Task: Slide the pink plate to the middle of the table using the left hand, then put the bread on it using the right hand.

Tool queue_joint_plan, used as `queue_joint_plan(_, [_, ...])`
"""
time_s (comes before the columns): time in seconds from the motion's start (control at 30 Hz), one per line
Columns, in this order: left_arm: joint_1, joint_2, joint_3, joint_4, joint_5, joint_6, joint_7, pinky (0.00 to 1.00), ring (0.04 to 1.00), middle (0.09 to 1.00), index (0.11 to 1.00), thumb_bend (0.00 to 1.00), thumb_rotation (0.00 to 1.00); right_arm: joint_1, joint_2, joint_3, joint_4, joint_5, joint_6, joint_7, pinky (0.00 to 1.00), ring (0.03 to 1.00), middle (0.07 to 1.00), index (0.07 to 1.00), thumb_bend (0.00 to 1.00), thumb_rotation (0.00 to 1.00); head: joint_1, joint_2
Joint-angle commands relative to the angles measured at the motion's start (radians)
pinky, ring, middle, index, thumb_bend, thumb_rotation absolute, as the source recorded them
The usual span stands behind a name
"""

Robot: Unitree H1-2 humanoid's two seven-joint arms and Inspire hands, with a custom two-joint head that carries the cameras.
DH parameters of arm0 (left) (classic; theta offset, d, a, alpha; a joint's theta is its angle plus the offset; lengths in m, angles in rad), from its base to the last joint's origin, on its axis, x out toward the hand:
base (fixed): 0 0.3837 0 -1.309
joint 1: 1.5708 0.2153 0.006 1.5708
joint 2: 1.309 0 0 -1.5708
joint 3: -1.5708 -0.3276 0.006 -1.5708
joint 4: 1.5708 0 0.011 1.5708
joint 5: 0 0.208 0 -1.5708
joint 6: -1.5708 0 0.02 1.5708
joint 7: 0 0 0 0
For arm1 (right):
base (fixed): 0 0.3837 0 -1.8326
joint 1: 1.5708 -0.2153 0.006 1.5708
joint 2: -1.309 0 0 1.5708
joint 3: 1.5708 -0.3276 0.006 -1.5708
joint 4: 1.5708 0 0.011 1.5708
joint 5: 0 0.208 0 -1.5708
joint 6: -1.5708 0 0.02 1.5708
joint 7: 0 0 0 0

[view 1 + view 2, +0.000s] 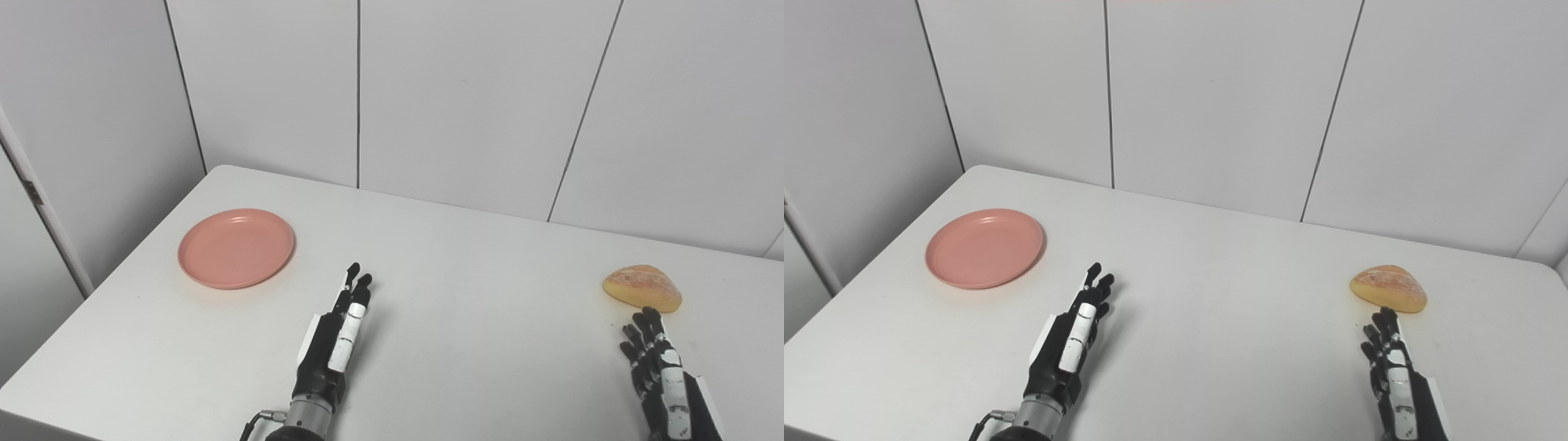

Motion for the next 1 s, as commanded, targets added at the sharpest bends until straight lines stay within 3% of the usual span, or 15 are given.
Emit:
queue_joint_plan(0.0, [-0.072, 0.017, 0.018, -0.058, -0.018, 0.014, -0.009, 1.0, 0.982, 0.975, 1.0, 0.77, 0.95, 0.024, 0.008, 0.006, 0.006, -0.006, -0.009, -0.002, 1.0, 0.986, 0.999, 0.996, 0.76, 0.98, 0.0, 0.001])
queue_joint_plan(0.17, [-0.167, 0.061, 0.067, -0.087, -0.052, 0.053, -0.019, 1.0, 0.946, 0.957, 0.987, 0.8, 0.94, 0.029, 0.01, 0.008, -0.004, -0.017, 0.009, -0.008, 1.0, 0.993, 1.0, 0.996, 0.74, 0.98, 0.001, 0.003])
queue_joint_plan(0.33, [-0.259, 0.133, 0.101, -0.078, -0.056, 0.056, -0.04, 0.99, 0.919, 0.929, 0.915, 0.84, 0.95, 0.029, 0.013, 0.009, -0.003, -0.02, 0.013, -0.012, 1.0, 0.985, 0.994, 0.988, 0.75, 0.96, 0.004, 0.0])
queue_joint_plan(0.6, [-0.383, 0.287, 0.178, 0.023, -0.062, -0.001, -0.074, 0.98, 0.889, 0.909, 0.901, 0.94, 0.96, 0.021, 0.01, 0.008, 0.014, -0.016, 0.009, -0.008, 1.0, 0.989, 0.997, 0.993, 0.75, 0.96, 0.01, -0.004])
queue_joint_plan(0.73, [-0.426, 0.339, 0.218, 0.08, -0.079, -0.016, -0.08, 1.0, 0.903, 0.9, 0.89, 0.95, 0.96, 0.02, 0.008, 0.01, 0.018, -0.018, 0.004, -0.005, 1.0, 0.992, 1.0, 0.996, 0.76, 0.96, 0.011, -0.004])
queue_joint_plan(0.87, [-0.465, 0.381, 0.254, 0.152, -0.105, -0.066, -0.092, 0.92, 0.873, 0.885, 0.88, 0.95, 0.92, 0.02, 0.008, 0.011, 0.021, -0.015, 0.001, -0.003, 1.0, 0.991, 0.999, 0.996, 0.76, 0.96, 0.011, -0.005])
queue_joint_plan(0.97, [-0.496, 0.43, 0.282, 0.222, -0.129, -0.088, -0.11, 0.93, 0.874, 0.883, 0.89, 0.96, 0.91, 0.02, 0.01, 0.009, 0.022, -0.016, 0.005, -0.007, 1.0, 0.986, 0.995, 0.993, 0.76, 0.96, 0.016, -0.007])
